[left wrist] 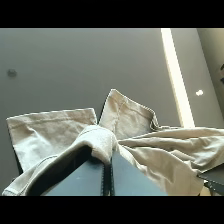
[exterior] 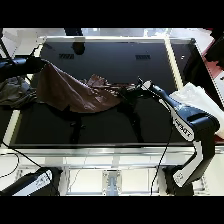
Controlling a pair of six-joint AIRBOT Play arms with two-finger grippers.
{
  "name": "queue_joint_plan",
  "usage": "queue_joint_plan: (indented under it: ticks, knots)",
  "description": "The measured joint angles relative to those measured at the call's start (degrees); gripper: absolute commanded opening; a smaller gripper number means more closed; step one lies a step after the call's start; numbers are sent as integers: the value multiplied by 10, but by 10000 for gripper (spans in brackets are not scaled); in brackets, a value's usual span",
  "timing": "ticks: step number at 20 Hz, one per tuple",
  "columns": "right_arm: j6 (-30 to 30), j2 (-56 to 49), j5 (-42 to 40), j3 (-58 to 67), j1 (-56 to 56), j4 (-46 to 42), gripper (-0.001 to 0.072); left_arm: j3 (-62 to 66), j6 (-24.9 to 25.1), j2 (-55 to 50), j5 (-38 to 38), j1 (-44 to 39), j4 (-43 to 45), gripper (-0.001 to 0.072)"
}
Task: Fold the shirts.
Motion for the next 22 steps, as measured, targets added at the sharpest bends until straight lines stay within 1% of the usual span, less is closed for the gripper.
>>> queue_joint_plan:
  ticks: [1,4,6,7,9,10,13,15,18,20,22]
  knots:
    - [8,-1,-10,0,0,2,17,0,0,0,0,0,0,12]
    - [18,-4,-50,5,-2,12,15,0,0,0,0,0,0,12]
    - [-7,-4,-66,17,-8,14,12,0,1,0,1,0,0,12]
    - [-35,0,-63,28,-13,11,12,0,4,1,1,0,1,12]
    - [-95,20,-33,55,-23,-15,12,2,16,11,3,0,1,11]
    - [-121,40,-5,72,-27,-47,12,2,23,22,4,0,1,11]
    - [-168,132,80,122,-33,-152,12,3,40,79,15,0,0,10]
    - [-190,214,122,160,-35,-200,11,3,45,136,34,0,5,9]
    - [-210,336,154,239,-36,-246,10,11,47,213,58,0,14,8]
    - [-218,389,160,301,-37,-272,10,23,47,243,55,0,17,9]
    - [-222,412,169,340,-37,-294,10,30,47,251,33,0,19,9]
